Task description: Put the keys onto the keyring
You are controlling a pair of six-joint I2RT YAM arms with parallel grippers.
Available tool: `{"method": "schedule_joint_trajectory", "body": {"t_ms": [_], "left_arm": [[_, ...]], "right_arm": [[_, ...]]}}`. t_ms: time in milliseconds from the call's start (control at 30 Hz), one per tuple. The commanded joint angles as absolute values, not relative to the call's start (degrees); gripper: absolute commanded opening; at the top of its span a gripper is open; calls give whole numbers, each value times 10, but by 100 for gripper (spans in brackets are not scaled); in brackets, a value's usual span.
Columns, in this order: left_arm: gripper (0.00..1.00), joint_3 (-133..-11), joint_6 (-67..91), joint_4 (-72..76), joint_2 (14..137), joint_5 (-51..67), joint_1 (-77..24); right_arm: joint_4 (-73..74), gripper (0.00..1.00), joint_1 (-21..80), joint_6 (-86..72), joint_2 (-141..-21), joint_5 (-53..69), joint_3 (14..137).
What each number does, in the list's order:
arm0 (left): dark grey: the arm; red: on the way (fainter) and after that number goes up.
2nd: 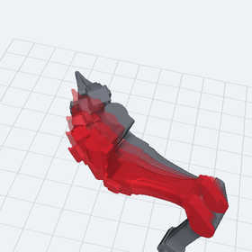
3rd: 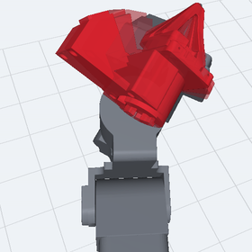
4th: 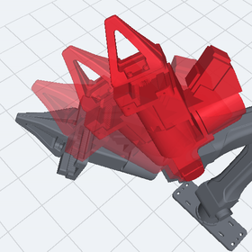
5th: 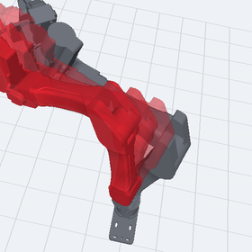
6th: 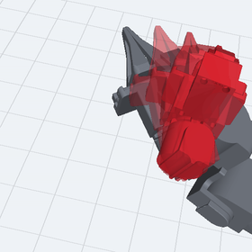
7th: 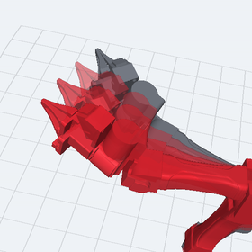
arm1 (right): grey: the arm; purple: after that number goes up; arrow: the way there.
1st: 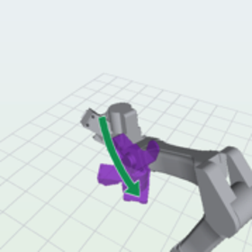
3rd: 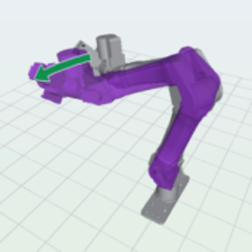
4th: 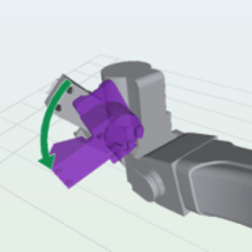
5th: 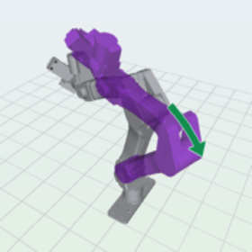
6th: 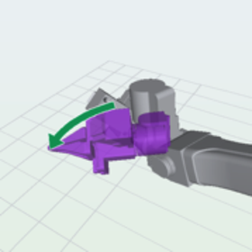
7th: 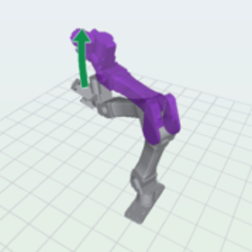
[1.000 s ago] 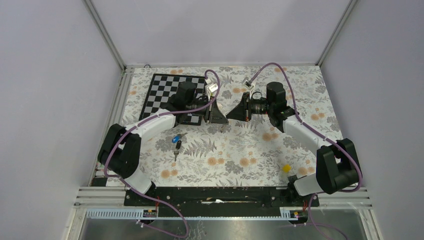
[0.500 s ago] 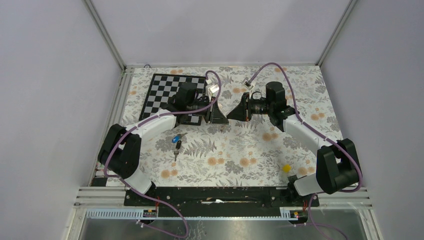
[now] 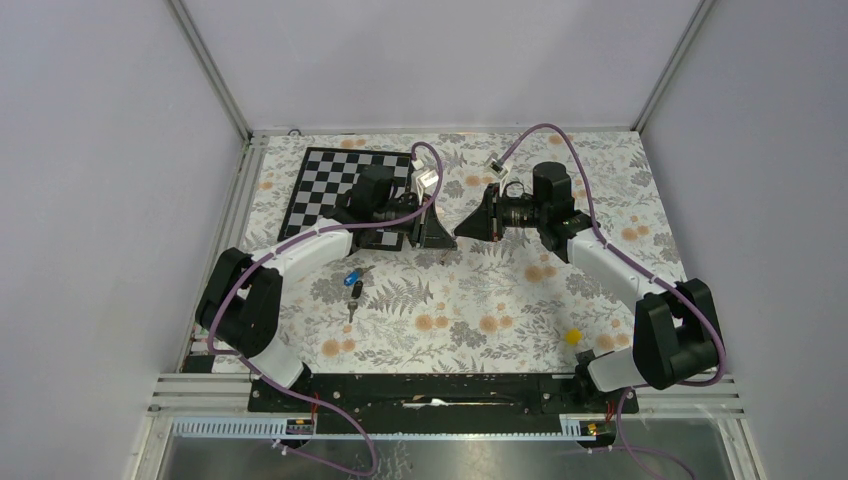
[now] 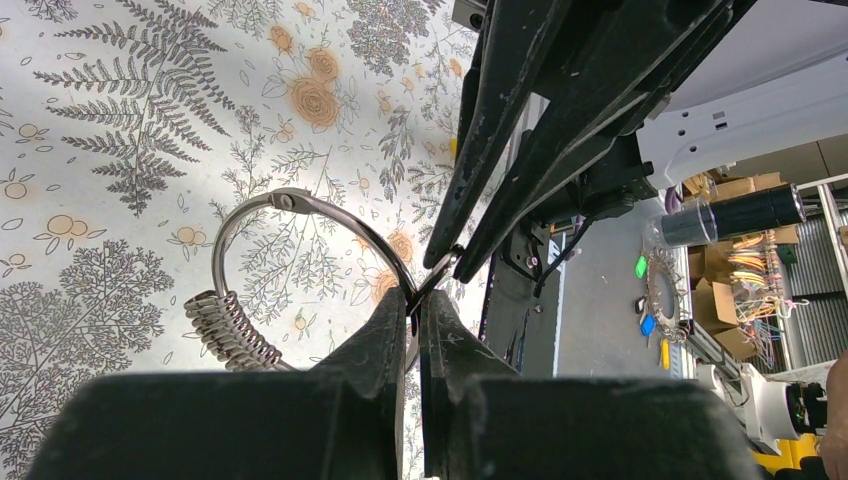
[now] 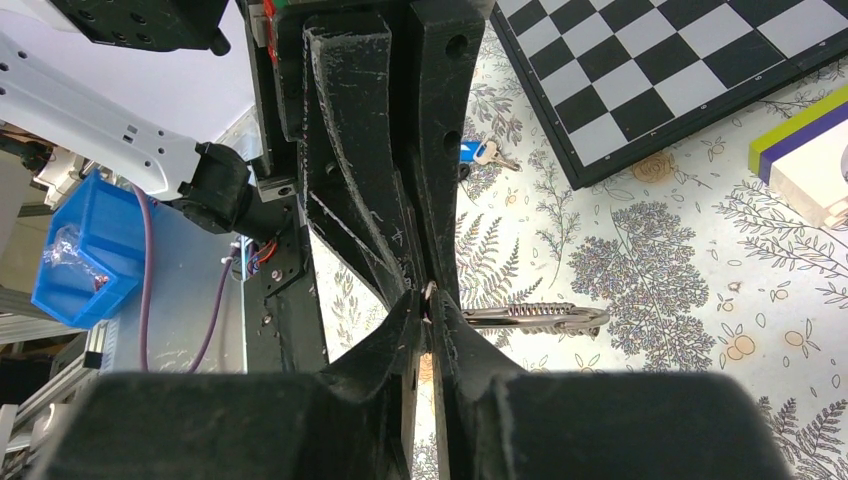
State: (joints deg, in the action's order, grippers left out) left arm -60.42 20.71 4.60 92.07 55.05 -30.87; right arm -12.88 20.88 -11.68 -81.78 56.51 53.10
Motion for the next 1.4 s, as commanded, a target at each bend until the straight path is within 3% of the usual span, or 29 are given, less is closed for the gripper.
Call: {"method": "schedule_joint_trajectory", "body": {"t_ms": [0,333,1167,1367], "left_arm": [[0,-625,194,59,902,555,-313],[0,-630,198,59,906,555,-315],[0,-640,205,52,917,540,-315],[0,-639,204,52,916,542,-316]], "right_arm": [[-142,15,203,-107,-799,558,553],[-139,24,204,-103,-803,549,545],[-106,23,221,-62,-805,553,545],[-108,19,222,-64,-806,552,547]]}}
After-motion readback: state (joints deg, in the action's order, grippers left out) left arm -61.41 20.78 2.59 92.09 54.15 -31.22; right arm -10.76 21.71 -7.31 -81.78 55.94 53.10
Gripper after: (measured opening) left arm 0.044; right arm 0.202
